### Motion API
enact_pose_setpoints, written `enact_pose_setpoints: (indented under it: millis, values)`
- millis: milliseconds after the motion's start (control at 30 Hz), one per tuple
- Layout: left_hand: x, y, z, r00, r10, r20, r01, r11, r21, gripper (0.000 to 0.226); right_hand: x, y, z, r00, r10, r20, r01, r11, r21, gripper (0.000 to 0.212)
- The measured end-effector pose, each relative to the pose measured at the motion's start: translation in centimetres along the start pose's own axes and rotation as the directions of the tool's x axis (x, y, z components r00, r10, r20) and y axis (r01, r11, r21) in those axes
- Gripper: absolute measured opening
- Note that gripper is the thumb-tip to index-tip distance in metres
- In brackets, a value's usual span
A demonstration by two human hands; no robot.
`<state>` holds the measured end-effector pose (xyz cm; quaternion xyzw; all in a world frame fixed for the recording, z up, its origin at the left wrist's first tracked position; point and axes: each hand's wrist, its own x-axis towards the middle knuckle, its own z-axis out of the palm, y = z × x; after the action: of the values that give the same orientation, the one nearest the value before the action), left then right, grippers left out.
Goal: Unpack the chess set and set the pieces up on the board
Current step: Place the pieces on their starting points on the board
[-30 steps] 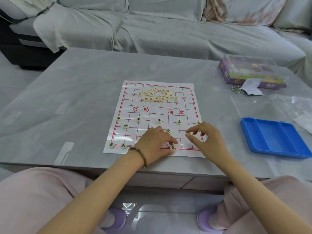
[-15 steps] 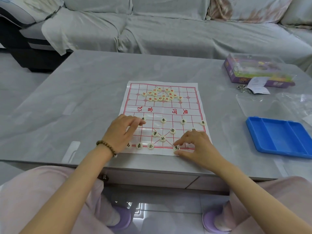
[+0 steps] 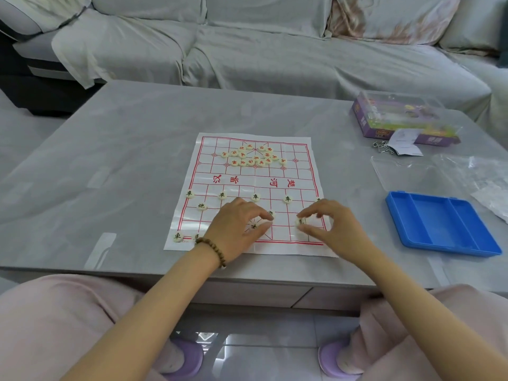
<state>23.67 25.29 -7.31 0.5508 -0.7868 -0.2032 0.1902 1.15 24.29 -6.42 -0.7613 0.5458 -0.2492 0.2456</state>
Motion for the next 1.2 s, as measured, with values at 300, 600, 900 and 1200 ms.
enact_pose_setpoints:
  millis: [300,600,900,1200]
  values:
    - [1.2,1.7,2.9,0.986,0.157,0.054,-0.162,0.981,0.111,0.036,-1.5,2.0,-0.9,0.996,0.032,0.087,-0.017,0.985,-0.169,0.016]
    - [1.5,1.6,3.4,0.981,0.175,0.087,-0.187,0.971,0.15,0.036,-1.7,2.0,-0.5,0.99,0.067,0.123,-0.037,0.972,-0.233,0.018]
    - [1.5,-2.8,-2.5,0.987,-0.06,-0.152,0.058,0.998,-0.018,0.03,-0.8,1.1,-0.4,0.996,0.028,0.087,-0.023,0.998,-0.059,0.018]
    - [0.4,-4.5,-3.2,0.987,-0.158,0.037,0.156,0.986,0.058,0.032,4.1,-2.7,3.6,0.988,0.047,0.147,-0.021,0.984,-0.177,0.027]
